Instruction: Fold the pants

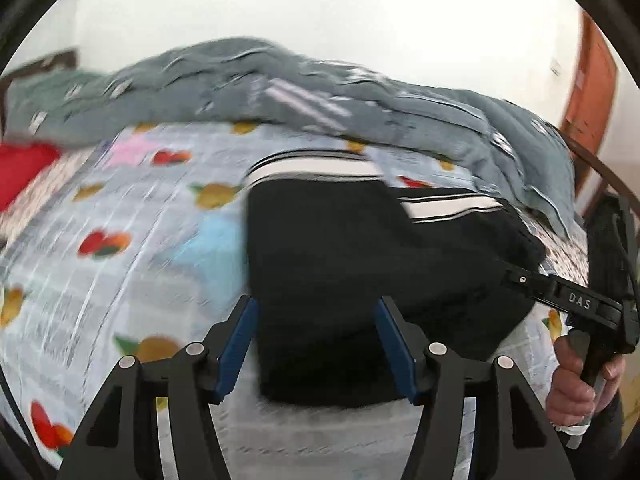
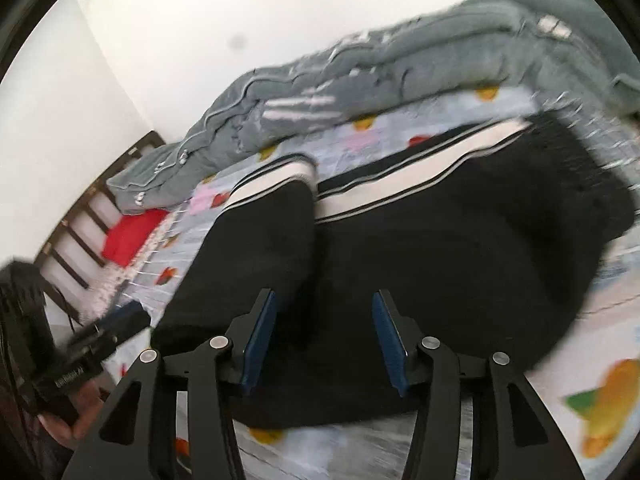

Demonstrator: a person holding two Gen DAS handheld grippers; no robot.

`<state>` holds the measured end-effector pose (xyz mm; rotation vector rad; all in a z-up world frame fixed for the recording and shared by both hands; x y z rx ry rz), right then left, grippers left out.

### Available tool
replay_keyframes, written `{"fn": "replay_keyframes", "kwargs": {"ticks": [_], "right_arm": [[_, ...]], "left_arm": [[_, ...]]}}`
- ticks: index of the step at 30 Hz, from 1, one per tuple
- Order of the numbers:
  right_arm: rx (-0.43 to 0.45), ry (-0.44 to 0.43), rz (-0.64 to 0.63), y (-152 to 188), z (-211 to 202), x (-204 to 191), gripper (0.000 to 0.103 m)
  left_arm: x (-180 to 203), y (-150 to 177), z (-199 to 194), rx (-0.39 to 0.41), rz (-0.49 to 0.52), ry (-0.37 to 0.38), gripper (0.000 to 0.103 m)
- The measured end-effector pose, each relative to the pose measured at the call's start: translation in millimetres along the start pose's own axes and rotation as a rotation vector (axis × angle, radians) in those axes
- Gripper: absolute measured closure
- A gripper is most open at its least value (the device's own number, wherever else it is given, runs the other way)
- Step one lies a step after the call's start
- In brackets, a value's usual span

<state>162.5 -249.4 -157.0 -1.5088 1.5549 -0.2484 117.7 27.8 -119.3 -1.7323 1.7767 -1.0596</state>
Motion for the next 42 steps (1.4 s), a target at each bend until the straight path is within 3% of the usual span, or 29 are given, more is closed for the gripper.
{"fn": "replay_keyframes", "kwargs": {"ticks": [4, 6, 7, 8, 14, 19, 21, 25, 27, 31, 35, 37, 42], "right_arm": [[-0.067, -0.098, 0.061, 7, 33, -12, 0.053], [-0.101, -0.138, 0.09, 8, 49, -16, 0.055], [-0.124, -0.136, 0.092, 9, 58, -21, 0.061], [-0.127, -0.112, 0.072, 9, 64, -26, 0.081], [0.028, -0.076, -0.078, -20, 27, -48, 0.086], [0.115, 0.034, -0.172, -45, -4, -43, 0.087], [0.132, 0.048, -0.184, -55, -14, -38, 0.087], [0.176, 0.093, -0.21, -70, -41, -22, 0.087], [0.231, 0.15, -0.251, -77, -62, -6, 0.087], [0.29, 0.282, -0.215, -77, -94, 53, 0.087], [0.214, 0.422, -0.12, -54, -81, 124, 0.087], [0.167, 0.447, -0.096, -34, -68, 149, 0.087], [0.175, 0.536, -0.208, -31, -73, 133, 0.08]], "left_arm": [[-25, 19, 2, -0.026, -0.049, 0.01, 0.044], [-26, 29, 6, -0.042, -0.055, 0.053, 0.043], [-25, 34, 9, -0.061, -0.054, 0.082, 0.041], [-23, 38, 12, -0.075, -0.049, 0.098, 0.04], [-8, 58, 30, -0.106, -0.063, 0.141, 0.03], [20, 56, 39, -0.089, -0.032, 0.152, 0.027], [30, 54, 48, -0.091, -0.006, 0.111, 0.027], [51, 52, 64, -0.101, 0.129, -0.057, 0.025], [56, 48, 62, -0.105, 0.126, -0.028, 0.025], [67, 46, 51, -0.082, 0.104, 0.139, 0.023], [87, 54, 56, -0.097, 0.183, 0.148, 0.021], [89, 57, 54, -0.085, 0.193, 0.142, 0.021], [76, 56, 38, -0.081, 0.17, 0.192, 0.022]]}}
Point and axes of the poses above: each gripper's, at about its wrist camera, not at the fingertips, and z roughly the way its jaws point, x to its right, y to its underside, the point moved 2 cm from there along z, roughly the way its jaws point, and after that the axes turned 4 degrees about x, right-handed, at the moved point
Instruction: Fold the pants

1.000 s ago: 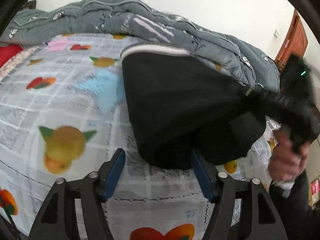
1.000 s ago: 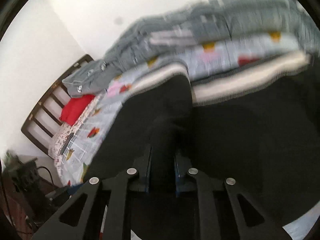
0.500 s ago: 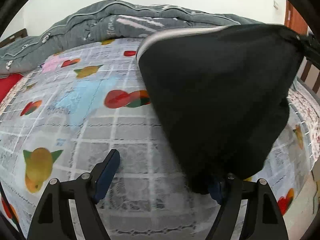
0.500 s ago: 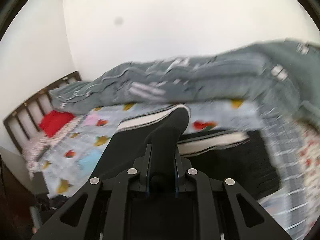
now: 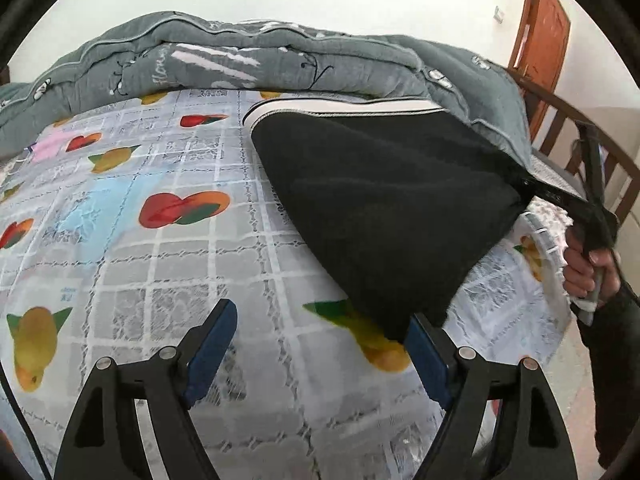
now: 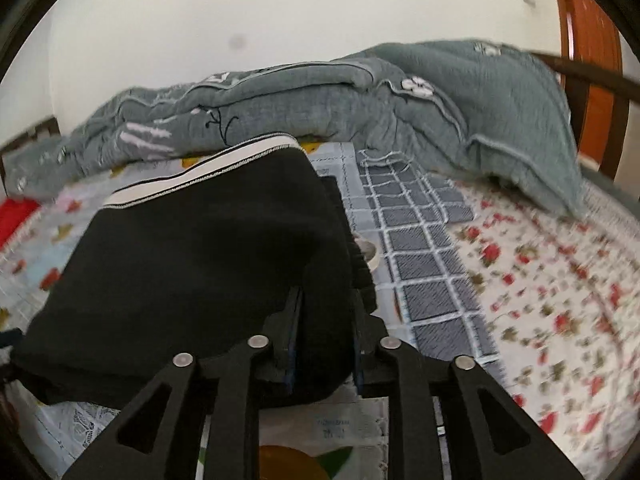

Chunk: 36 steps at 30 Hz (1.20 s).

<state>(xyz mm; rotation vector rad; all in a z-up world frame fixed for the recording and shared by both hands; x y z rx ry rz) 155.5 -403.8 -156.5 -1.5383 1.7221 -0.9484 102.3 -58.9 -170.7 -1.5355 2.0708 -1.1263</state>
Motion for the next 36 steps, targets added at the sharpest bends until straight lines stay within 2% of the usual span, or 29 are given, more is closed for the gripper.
{"fn": "replay_keyframes", "kwargs": {"ticks": [4, 8, 12, 14, 17, 19, 20, 22, 24, 25, 26, 28, 30, 31, 32, 33, 35, 36], "right_arm": [[0.057, 0.023, -0.008, -19, -18, 3, 0.078], [0.083, -0.002, -0.012, -24, -23, -6, 0.076], [-0.013, 0.093, -0.081, -1, 4, -11, 0.075], [-0.018, 0.088, -0.052, 11, 8, -4, 0.074], [-0.099, 0.096, -0.069, 14, 8, 0, 0.071], [-0.109, 0.081, -0.079, 10, 4, 3, 0.07], [-0.099, 0.071, -0.074, 6, 0, 5, 0.07], [-0.053, 0.062, -0.055, -6, -7, 10, 0.065], [-0.026, 0.049, -0.029, -19, -5, 16, 0.045], [-0.026, 0.026, -0.009, -25, 0, 19, 0.043], [-0.031, -0.003, 0.015, -28, 8, 23, 0.041], [-0.106, -0.033, 0.075, -28, 33, 30, 0.041], [-0.148, -0.079, 0.122, -22, 48, 30, 0.041], [-0.143, -0.096, 0.141, -21, 49, 30, 0.041], [-0.143, -0.109, 0.153, -20, 50, 28, 0.048], [-0.147, -0.129, 0.164, -17, 50, 24, 0.047], [-0.133, -0.096, 0.133, -16, 47, 17, 0.047], [-0.132, -0.086, 0.124, -17, 45, 14, 0.048]], "left_arm": [[2, 2, -16, 0.041, 0.011, 0.016, 0.022], [-2, -14, -13, 0.05, -0.037, 0.004, 0.023], [0, -34, 9, 0.045, -0.073, -0.033, 0.024], [5, -39, 26, 0.019, -0.085, -0.035, 0.024], [14, -35, 50, -0.047, -0.068, -0.054, 0.023], [19, -31, 54, -0.042, -0.049, -0.048, 0.024], [18, -32, 52, -0.036, -0.05, -0.037, 0.024], [10, -39, 50, -0.026, -0.075, 0.045, 0.024], [-1, -49, 56, -0.034, -0.115, 0.078, 0.024], [-6, -54, 59, -0.039, -0.137, 0.081, 0.024], [-13, -61, 65, -0.044, -0.172, 0.103, 0.024], [-22, -67, 81, -0.079, -0.235, 0.144, 0.024], [-32, -70, 100, -0.115, -0.312, 0.184, 0.033], [-35, -71, 104, -0.11, -0.328, 0.188, 0.046], [-36, -73, 109, -0.112, -0.34, 0.194, 0.057], [-38, -74, 115, -0.121, -0.364, 0.208, 0.06], [-42, -79, 121, -0.132, -0.387, 0.228, 0.08], [-46, -83, 121, -0.126, -0.392, 0.232, 0.083]]}}
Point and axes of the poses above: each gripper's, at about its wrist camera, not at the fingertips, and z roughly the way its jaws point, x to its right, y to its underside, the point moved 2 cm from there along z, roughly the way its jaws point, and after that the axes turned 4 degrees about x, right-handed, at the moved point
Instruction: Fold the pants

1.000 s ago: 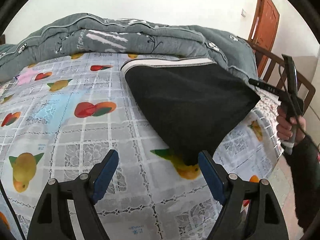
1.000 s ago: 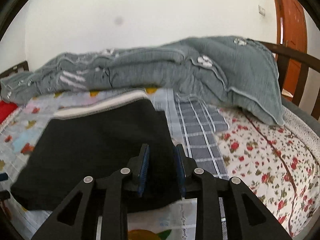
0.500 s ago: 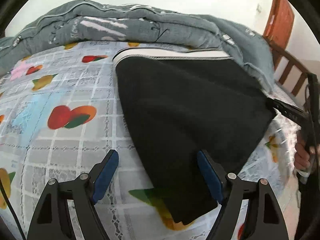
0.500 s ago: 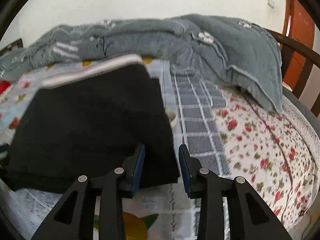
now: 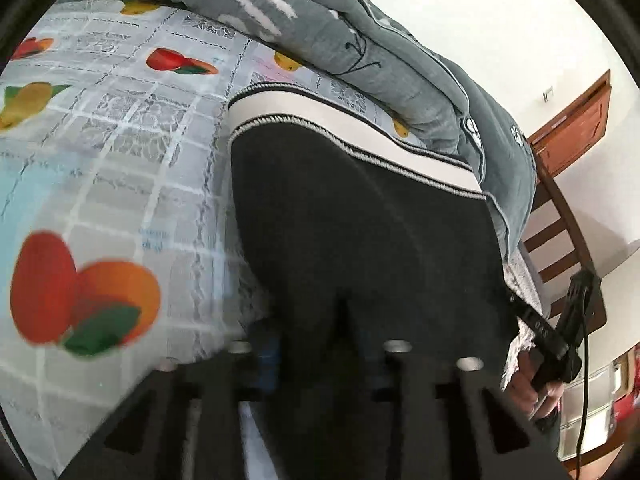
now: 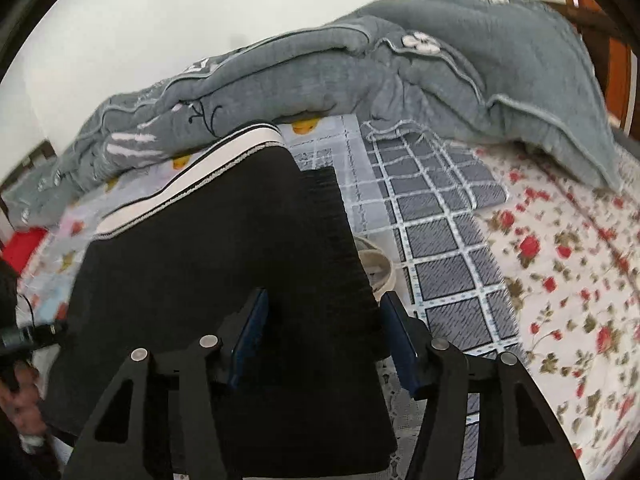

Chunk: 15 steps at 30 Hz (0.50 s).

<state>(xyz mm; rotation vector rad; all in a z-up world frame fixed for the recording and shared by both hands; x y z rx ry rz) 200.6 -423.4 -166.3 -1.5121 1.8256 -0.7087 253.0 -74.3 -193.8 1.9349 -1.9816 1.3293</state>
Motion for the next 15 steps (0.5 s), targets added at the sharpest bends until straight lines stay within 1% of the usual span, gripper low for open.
{"fn": "replay_keyframes", "kwargs": {"ticks": [1, 2, 3, 5, 6, 8, 9, 10, 12, 13, 14, 15], "right_arm": [[-0.006, -0.002, 0.013, -1, -1, 0, 0.049], [-0.011, -0.012, 0.036, -2, -3, 0, 0.055], [-0.012, -0.027, 0.055, -2, -6, -1, 0.06], [-0.011, -0.054, 0.066, -3, -9, -9, 0.064], [-0.013, -0.074, 0.058, -1, -12, -20, 0.065], [-0.021, -0.11, 0.035, 6, -14, -41, 0.065], [-0.028, -0.135, 0.025, 10, -14, -54, 0.065], [-0.039, -0.168, 0.006, 16, -14, -70, 0.065], [-0.055, -0.231, -0.054, 24, -16, -99, 0.066], [-0.053, -0.269, -0.082, 27, -19, -112, 0.066], [-0.037, -0.279, -0.093, 26, -24, -120, 0.066], [-0.004, -0.265, -0.093, 22, -28, -126, 0.066]], "left_arm": [[-2, -4, -4, 0.015, 0.004, 0.004, 0.088], [-4, -9, -9, 0.028, 0.015, 0.004, 0.089], [-8, -13, -17, 0.043, 0.022, 0.008, 0.09], [-18, -19, -32, 0.059, 0.012, 0.009, 0.09], [-27, -22, -43, 0.073, 0.011, -0.008, 0.09], [-42, -26, -64, 0.107, 0.016, -0.045, 0.091], [-54, -30, -80, 0.128, 0.023, -0.079, 0.091], [-64, -33, -92, 0.144, 0.021, -0.097, 0.091], [-88, -38, -119, 0.166, -0.008, -0.119, 0.09], [-98, -39, -127, 0.164, -0.017, -0.131, 0.09], [-108, -38, -135, 0.159, -0.022, -0.156, 0.088], [-115, -38, -138, 0.151, -0.021, -0.186, 0.086]]}}
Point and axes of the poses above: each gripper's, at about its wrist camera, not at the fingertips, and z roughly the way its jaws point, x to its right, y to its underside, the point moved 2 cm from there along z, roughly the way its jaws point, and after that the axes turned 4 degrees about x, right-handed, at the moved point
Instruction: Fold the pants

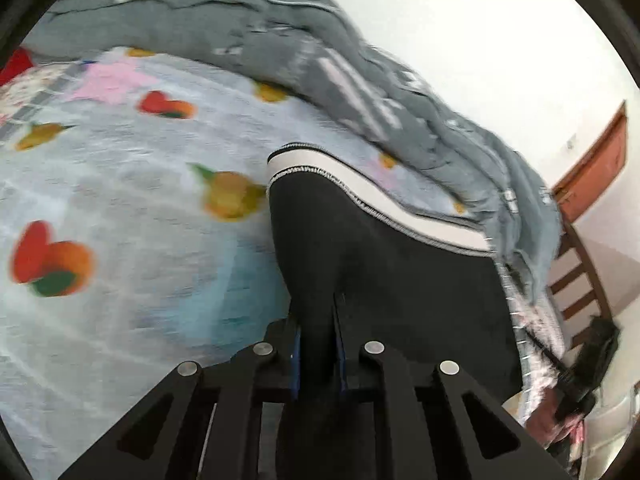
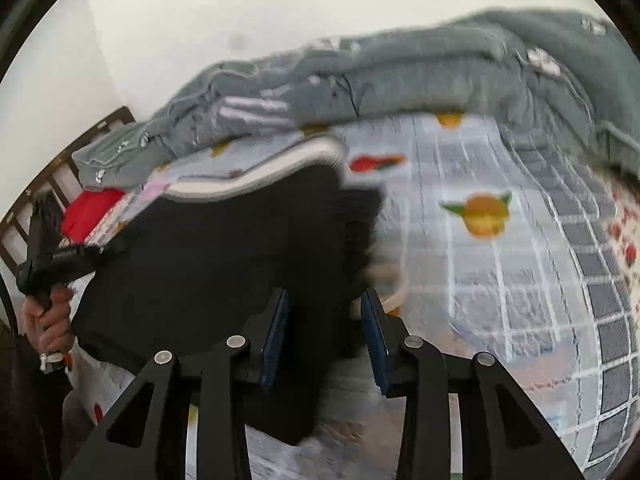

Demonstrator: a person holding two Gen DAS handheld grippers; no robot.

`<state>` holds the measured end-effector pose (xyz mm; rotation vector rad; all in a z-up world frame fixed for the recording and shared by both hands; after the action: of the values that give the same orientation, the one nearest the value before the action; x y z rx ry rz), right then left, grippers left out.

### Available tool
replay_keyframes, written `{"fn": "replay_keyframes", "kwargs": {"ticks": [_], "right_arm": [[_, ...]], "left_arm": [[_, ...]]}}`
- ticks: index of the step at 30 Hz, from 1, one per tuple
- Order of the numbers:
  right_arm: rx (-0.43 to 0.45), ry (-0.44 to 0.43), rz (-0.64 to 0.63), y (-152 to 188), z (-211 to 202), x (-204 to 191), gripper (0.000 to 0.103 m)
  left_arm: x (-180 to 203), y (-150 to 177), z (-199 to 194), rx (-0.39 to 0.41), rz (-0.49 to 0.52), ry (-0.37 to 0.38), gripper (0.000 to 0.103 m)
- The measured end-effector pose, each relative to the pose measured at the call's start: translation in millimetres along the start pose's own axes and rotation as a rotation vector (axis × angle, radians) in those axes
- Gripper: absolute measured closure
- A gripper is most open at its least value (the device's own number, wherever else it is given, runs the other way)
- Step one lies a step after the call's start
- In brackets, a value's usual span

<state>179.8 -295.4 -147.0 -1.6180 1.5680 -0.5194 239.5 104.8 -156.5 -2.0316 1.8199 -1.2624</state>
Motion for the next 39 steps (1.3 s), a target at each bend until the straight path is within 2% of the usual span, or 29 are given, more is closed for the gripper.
{"fn": "replay_keyframes", "kwargs": {"ticks": [2, 4, 6, 7, 8, 10, 11, 12, 13, 14, 15, 16, 17, 18, 20, 21, 23, 26, 29, 31, 33, 37, 39], "right_arm": [[0.069, 0.005, 0.006, -16, -1, -9, 0.062], [0.064, -0.024, 0.021, -37, 16, -18, 0.058], [0.041, -0.022, 0.03, -56, 42, -27, 0.058], [0.019, -0.021, 0.03, -61, 53, -30, 0.058], [-0.015, -0.025, 0.026, -65, 68, -35, 0.058], [-0.088, -0.045, -0.005, -68, 94, -47, 0.062], [-0.143, -0.028, -0.042, -66, 108, -53, 0.076], [-0.14, 0.02, -0.084, -64, 110, -55, 0.088], [-0.109, 0.028, -0.15, -62, 105, -61, 0.093], [-0.072, -0.017, -0.165, -64, 93, -60, 0.094], [-0.017, -0.093, -0.101, -68, 71, -51, 0.094], [0.014, -0.125, -0.026, -67, 56, -38, 0.094], [0.023, -0.11, 0.0, -65, 53, -30, 0.094], [0.017, -0.041, -0.007, -57, 55, -22, 0.093], [-0.07, 0.057, -0.022, -40, 83, -11, 0.088], [-0.087, 0.067, -0.016, -36, 89, -9, 0.086], [-0.063, 0.081, -0.031, -44, 76, -10, 0.077], [0.024, 0.112, -0.062, -66, 54, -22, 0.077], [0.06, 0.081, -0.108, -92, 51, -45, 0.077], [0.069, 0.08, -0.129, -106, 63, -58, 0.077], [0.052, 0.071, -0.132, -108, 78, -64, 0.07], [-0.077, 0.131, -0.101, -87, 137, -48, 0.069], [-0.07, 0.134, -0.107, -80, 145, -40, 0.069]], "left_arm": [[-9, 2, -2, -0.008, 0.017, -0.069, 0.082], [-13, 3, -8, 0.01, 0.035, -0.122, 0.08], [-11, 4, -15, 0.027, 0.055, -0.11, 0.065], [-8, 5, -18, 0.038, 0.066, -0.112, 0.05], [-4, 5, -22, 0.062, 0.09, -0.12, 0.047], [1, 5, -28, 0.091, 0.141, -0.139, 0.047], [4, 5, -31, 0.101, 0.161, -0.149, 0.047], [8, 4, -34, 0.112, 0.182, -0.16, 0.047], [10, 3, -36, 0.118, 0.192, -0.166, 0.047], [11, 2, -39, 0.125, 0.2, -0.17, 0.047], [13, 0, -42, 0.137, 0.204, -0.168, 0.047], [15, -2, -42, 0.142, 0.206, -0.162, 0.047], [18, -5, -39, 0.143, 0.209, -0.152, 0.047], [22, -7, -37, 0.147, 0.21, -0.145, 0.047], [28, -12, -29, 0.15, 0.201, -0.139, 0.047], [32, -14, -23, 0.144, 0.193, -0.132, 0.047], [40, -18, -14, 0.14, 0.202, -0.118, 0.047], [54, -24, 0, 0.134, 0.24, -0.13, 0.047], [72, -37, 13, 0.143, 0.275, -0.128, 0.047], [83, -48, 24, 0.161, 0.307, -0.121, 0.047], [88, -53, 37, 0.162, 0.326, -0.123, 0.047], [79, -53, 80, 0.111, 0.331, -0.215, 0.047], [71, -48, 94, 0.08, 0.314, -0.227, 0.047]]}}
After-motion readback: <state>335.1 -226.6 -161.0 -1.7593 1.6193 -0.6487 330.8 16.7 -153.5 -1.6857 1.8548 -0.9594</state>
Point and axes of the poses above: each gripper's, at about its wrist camera, not at the fingertips, and z roughly the way its jaws point, x to its right, y to its underside, the point moved 2 cm from there along z, roughly the way its jaws point, and after that the axes turned 4 degrees about x, right-handed, at the moved point
